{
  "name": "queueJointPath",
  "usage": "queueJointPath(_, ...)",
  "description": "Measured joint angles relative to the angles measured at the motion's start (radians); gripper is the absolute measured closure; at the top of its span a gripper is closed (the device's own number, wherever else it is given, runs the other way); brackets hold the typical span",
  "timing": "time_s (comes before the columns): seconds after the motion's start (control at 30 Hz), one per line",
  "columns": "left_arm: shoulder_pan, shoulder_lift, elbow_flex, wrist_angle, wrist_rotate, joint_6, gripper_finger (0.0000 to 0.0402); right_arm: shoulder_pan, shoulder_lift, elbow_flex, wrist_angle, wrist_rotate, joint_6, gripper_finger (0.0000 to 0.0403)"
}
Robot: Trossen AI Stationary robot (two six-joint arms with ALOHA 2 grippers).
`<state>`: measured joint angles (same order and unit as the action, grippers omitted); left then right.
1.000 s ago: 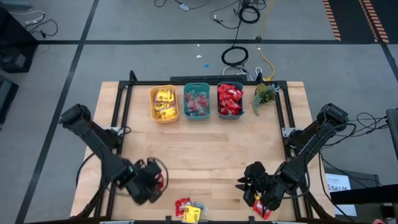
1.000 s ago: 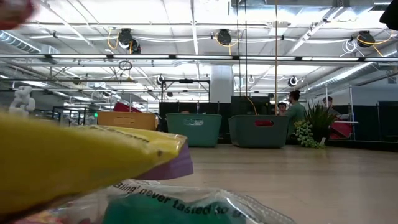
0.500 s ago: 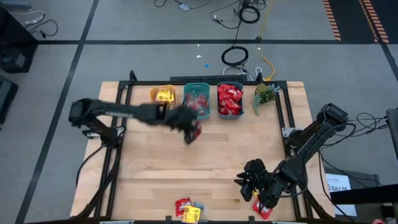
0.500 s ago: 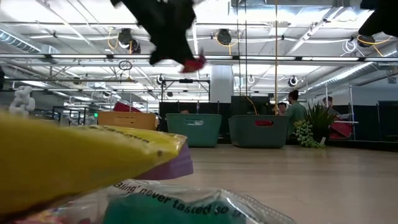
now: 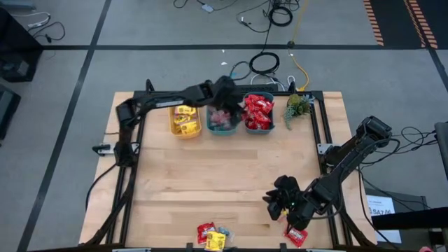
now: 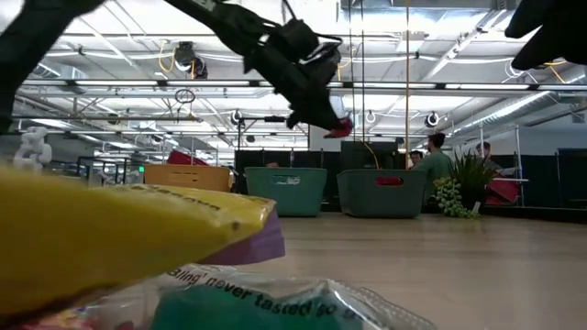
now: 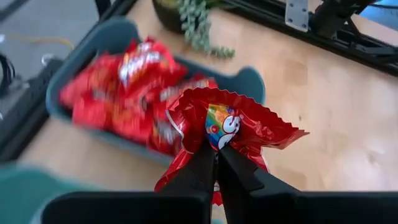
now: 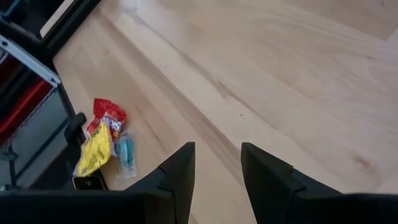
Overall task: Sort candy
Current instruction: Put the red candy into the blue bin
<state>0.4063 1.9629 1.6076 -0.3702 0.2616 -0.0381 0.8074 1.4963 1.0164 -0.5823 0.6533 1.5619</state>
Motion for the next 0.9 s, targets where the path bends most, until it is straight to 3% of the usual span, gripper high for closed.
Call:
queueJointPath(0.17, -0.006, 0.118, 0.176, -0.03, 0.0, 0.079, 0.038, -0.012, 0.0, 0.0, 0.001, 0.0, 0.043, 0.0282)
queueJointPath(0.33, -0.011, 0.174, 0.26, -0.033, -0.003, 0.107, 0.0361, -0.015, 0.0, 0.0, 0.001, -0.001, 0.093, 0.0282)
queueJointPath(0.67, -0.007, 0.178, 0.268, 0.006, 0.011, 0.152, 0.0274, -0.015, 0.0, 0.0, 0.001, -0.003, 0.155, 0.0282)
queueJointPath(0.9, -0.007, 0.178, 0.268, 0.004, 0.011, 0.152, 0.026, -0.015, 0.0, 0.0, -0.001, -0.003, 0.149, 0.0282)
